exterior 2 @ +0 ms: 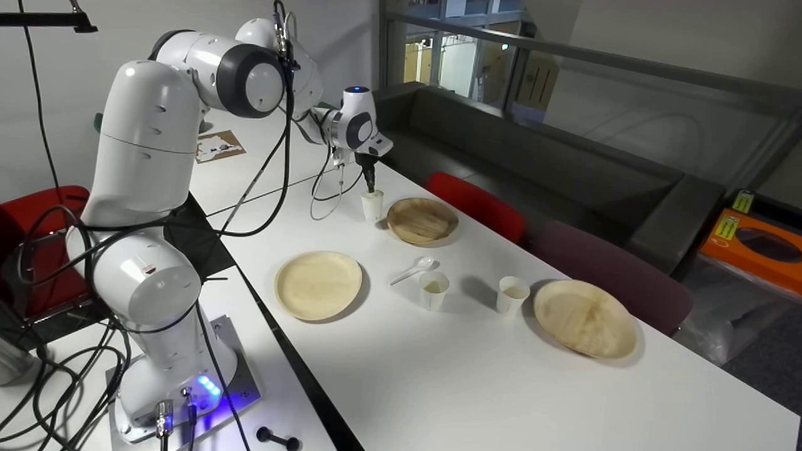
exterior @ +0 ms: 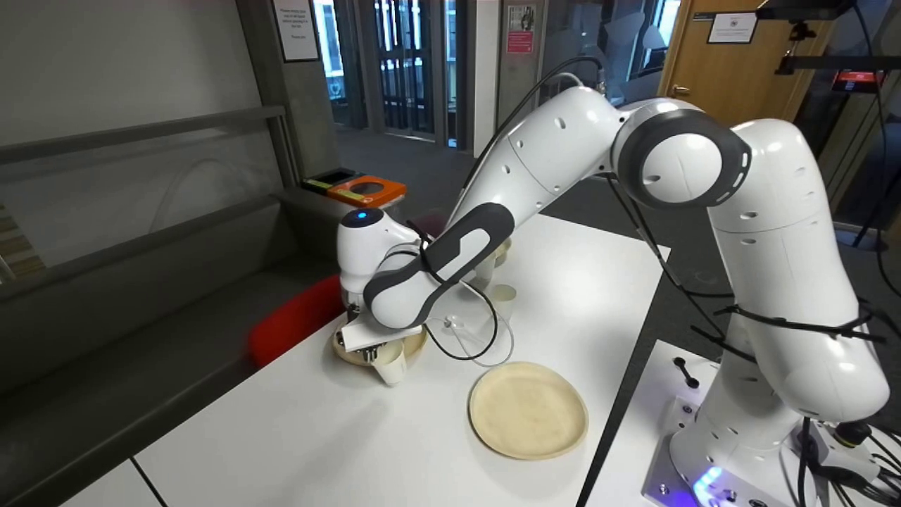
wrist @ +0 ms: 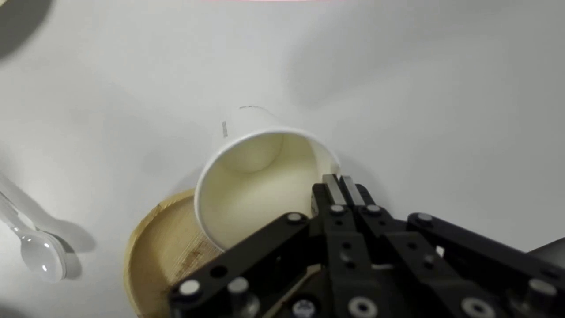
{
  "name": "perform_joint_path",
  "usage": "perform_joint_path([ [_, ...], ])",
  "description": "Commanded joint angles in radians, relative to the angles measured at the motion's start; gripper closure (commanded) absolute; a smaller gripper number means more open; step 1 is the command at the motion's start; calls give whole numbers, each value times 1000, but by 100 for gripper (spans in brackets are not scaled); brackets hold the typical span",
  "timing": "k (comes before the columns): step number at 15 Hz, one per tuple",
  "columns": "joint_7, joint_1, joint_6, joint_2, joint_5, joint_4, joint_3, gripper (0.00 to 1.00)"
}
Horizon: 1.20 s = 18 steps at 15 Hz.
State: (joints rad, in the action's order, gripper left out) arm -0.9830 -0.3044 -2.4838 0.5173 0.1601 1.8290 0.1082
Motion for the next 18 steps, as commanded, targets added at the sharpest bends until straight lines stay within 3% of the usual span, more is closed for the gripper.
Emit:
perform_joint_path([
  [1,77,-17,82,24,-59,-61,6,99],
  [10,120,-57,67,72,-56,-109,-2,99],
  [18,211,-35,-126,70,-91,-54,-1,99],
])
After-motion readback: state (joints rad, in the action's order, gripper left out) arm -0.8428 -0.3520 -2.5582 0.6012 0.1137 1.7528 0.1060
